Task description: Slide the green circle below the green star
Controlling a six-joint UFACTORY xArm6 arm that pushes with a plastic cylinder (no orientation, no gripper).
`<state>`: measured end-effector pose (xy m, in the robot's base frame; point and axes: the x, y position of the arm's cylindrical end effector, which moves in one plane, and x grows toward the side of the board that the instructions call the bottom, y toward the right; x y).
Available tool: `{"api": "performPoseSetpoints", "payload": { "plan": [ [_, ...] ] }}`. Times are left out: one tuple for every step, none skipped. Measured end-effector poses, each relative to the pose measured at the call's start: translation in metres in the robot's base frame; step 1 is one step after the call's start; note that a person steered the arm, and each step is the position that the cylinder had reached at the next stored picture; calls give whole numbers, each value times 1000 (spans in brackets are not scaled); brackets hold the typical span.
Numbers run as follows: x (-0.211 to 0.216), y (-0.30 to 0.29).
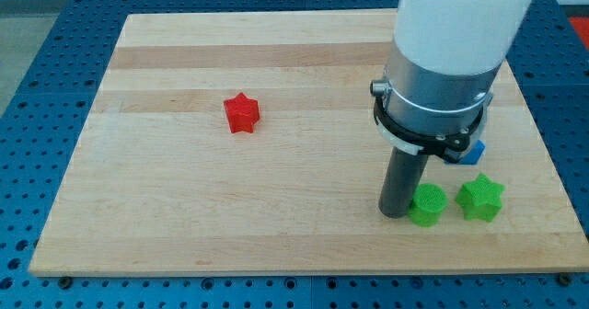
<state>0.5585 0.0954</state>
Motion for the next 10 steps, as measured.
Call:
{"api": "performPoseSetpoints", "payload": {
  "plan": [
    [-12,0],
    [-25,-2],
    [-21,-1],
    [-11,2],
    [0,10],
    [1,18],
    [1,24],
    [6,27],
    [25,27],
    [25,27]
  ]
}}
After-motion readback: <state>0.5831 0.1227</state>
